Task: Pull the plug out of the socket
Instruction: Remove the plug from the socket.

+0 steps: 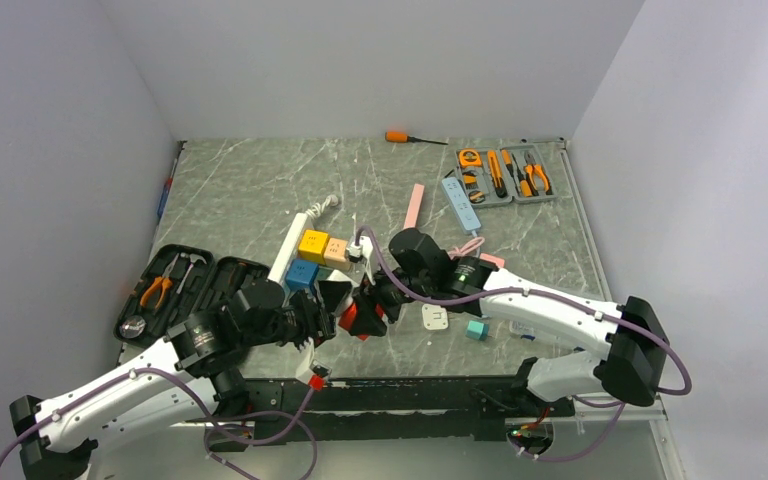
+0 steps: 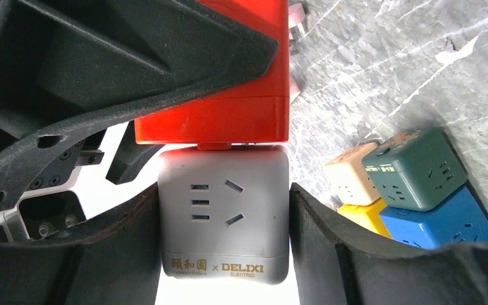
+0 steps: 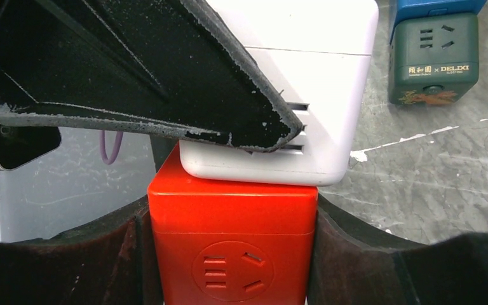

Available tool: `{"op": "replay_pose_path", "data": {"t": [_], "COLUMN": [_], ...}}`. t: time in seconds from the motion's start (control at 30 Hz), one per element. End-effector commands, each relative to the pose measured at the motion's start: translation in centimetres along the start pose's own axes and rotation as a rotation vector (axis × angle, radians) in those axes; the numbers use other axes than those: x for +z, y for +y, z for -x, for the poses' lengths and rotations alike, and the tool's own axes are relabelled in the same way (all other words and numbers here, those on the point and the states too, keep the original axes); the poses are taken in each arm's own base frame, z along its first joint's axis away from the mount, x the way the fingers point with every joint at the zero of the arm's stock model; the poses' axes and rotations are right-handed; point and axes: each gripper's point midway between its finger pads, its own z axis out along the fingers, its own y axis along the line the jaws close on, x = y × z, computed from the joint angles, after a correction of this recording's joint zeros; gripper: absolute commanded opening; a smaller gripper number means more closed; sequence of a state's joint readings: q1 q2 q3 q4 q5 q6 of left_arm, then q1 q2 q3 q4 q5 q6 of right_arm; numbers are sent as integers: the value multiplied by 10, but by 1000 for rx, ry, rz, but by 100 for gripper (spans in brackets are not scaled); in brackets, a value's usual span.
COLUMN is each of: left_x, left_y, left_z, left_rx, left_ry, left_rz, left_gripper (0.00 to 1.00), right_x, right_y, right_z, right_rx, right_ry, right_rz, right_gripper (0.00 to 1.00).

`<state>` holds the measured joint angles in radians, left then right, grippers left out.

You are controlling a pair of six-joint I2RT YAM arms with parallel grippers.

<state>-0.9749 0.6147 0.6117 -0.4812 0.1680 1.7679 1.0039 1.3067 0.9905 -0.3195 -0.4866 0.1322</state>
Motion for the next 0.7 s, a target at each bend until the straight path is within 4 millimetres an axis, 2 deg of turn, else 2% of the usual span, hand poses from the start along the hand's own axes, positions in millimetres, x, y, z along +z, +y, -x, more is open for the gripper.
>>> {"op": "replay_pose_path", "data": {"t": [0.0, 0.2, 0.37, 0.67], "left_x": [-17, -17, -25, -33], "left_y": [-47, -56, -61, -79], "left_z": [-39, -60, -72, -85], "left_rx": [-8, -56, -83, -117], "left_ry": [232, 354, 395, 444], "left_rz": [-183, -202, -206, -240], "left_gripper": [0, 0, 0, 0], "right_x": [-24, -29, -35, -57], "right_y": [25, 29, 31, 40], "right_z": [-29, -41, -53, -63], "right_rx": [93, 103, 128, 155], "right_ry": [95, 105, 97, 52], "right_rz": [62, 38, 30, 5], "right_gripper": [0, 0, 0, 0]}}
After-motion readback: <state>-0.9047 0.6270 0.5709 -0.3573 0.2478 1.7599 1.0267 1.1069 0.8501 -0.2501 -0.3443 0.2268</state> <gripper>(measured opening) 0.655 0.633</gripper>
